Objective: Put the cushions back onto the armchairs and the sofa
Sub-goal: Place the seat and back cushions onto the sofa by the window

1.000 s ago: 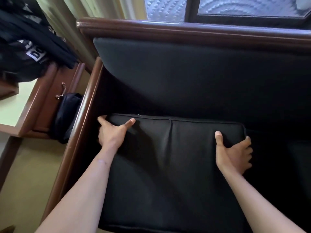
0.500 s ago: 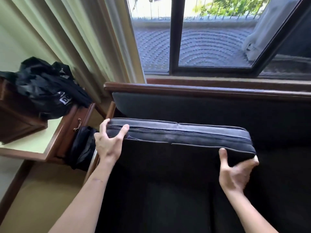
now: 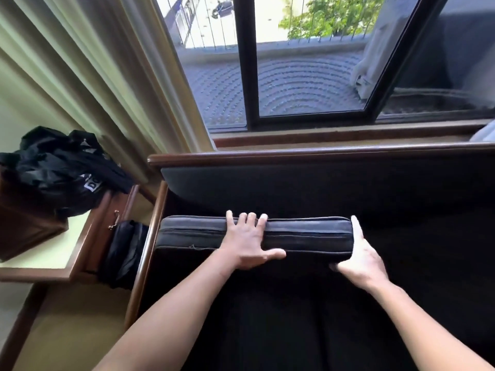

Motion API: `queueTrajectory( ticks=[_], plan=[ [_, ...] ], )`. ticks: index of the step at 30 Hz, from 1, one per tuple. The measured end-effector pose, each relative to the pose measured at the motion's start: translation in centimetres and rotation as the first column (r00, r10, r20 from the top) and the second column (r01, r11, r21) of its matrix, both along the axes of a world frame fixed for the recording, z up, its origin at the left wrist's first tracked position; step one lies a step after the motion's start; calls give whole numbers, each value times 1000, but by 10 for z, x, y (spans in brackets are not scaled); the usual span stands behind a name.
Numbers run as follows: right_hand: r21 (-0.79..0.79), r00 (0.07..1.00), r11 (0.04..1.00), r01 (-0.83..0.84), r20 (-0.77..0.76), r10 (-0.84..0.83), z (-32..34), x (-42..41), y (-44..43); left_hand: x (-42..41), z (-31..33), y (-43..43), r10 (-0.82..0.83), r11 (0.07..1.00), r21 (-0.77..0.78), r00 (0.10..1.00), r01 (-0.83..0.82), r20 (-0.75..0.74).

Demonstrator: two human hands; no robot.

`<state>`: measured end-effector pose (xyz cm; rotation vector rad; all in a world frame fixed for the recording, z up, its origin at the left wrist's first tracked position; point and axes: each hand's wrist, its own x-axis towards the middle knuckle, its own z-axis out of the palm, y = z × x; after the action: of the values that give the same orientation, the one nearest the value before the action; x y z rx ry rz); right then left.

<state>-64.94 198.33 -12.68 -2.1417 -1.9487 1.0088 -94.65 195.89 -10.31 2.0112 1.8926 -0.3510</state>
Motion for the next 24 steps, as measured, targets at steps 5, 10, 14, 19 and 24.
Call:
queueTrajectory(
  ticks=[5,10,14,19,24],
  plan=[
    [-84,986,993,-81,-152,68,-11,29,15,88,-9,14,-210,977,19,975,212,-74],
    [43,940,995,-91,-327,100,-17,34,7,87,-3,15,-156,985,56,984,161,-85],
    [111,898,983,-147,-403,180,13,20,6,58,17,10,-120,987,102,993,121,-15],
    [308,788,935,-178,-524,323,82,-10,18,12,77,3,2,983,179,964,-52,266],
    [509,707,839,-192,-521,478,162,-73,13,-46,121,-20,166,940,135,762,-315,626]
  ],
)
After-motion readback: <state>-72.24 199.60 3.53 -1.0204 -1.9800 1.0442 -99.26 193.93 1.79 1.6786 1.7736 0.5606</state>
